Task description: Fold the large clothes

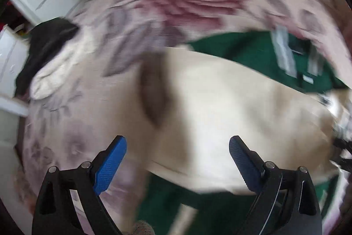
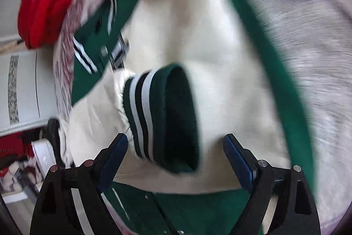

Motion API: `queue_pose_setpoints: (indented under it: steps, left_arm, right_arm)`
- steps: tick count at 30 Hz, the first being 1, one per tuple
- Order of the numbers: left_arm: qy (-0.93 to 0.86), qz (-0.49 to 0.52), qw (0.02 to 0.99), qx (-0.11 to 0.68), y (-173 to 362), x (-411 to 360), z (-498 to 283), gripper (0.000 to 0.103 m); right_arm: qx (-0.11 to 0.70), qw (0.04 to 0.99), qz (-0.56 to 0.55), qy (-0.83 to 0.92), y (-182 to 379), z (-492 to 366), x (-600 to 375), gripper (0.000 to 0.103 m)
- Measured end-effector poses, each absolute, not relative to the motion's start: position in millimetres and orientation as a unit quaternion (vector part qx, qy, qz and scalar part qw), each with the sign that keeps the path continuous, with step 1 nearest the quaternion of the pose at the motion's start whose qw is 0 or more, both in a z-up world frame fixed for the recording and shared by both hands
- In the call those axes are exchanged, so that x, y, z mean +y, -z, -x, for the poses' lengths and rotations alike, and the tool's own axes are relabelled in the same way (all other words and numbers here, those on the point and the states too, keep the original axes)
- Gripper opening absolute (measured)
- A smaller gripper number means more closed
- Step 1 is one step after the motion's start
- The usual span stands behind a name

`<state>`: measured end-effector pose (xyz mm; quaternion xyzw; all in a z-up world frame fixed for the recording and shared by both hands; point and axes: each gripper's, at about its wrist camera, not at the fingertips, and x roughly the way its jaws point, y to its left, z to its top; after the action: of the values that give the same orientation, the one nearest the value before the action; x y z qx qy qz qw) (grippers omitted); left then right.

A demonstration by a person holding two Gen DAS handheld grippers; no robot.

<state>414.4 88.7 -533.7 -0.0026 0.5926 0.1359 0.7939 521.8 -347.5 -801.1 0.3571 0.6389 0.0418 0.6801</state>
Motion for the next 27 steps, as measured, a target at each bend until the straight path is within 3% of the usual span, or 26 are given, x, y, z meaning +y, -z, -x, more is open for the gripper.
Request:
queue_pose_setpoints:
  steps: [1, 3, 4, 9, 15, 20, 23, 25, 27]
  left_arm:
    - [-0.143, 0.003, 0.792, 0.594, 541, 95, -419, 0.095]
    - [-0.155, 0.006, 0.786, 0.598, 553, 104, -425, 0.095]
    - [-0.148, 0.014, 0.787, 0.599, 558, 105, -426, 0.095]
    - [-0.101, 0.011, 0.797, 0.595, 565, 77, -436, 0.098]
    - [-0.079, -0.004, 0.774, 0.629, 613, 63, -451, 0.099]
    - [-0.065, 0.055, 0.758, 0.646, 630, 82, -454, 0.103]
    - [-0.069, 0.065, 0.783, 0.615, 583, 89, -440, 0.103]
    - [-0.074, 0.057, 0.802, 0.590, 554, 92, -424, 0.103]
    - [-0.084, 0.044, 0.807, 0.583, 543, 94, -409, 0.103]
  right_arm:
    - [0.631, 0.696, -0.340, -0.037, 797, -526, -343, 0.048]
    - [0.625, 0.711, -0.322, -0.027, 785, -531, -340, 0.010]
    - [0.611, 0.717, -0.335, -0.016, 776, -529, -346, 0.008]
    - [0.547, 0.746, -0.375, 0.061, 734, -526, -399, 0.006]
    - [0.593, 0.750, -0.273, 0.110, 763, -552, -404, 0.006]
    - [0.623, 0.731, -0.258, 0.105, 776, -561, -407, 0.009]
    - [0.627, 0.716, -0.292, 0.097, 761, -554, -414, 0.022]
    - [0.613, 0.724, -0.301, 0.099, 748, -536, -418, 0.041]
    - [0.600, 0.737, -0.295, 0.103, 732, -516, -416, 0.042]
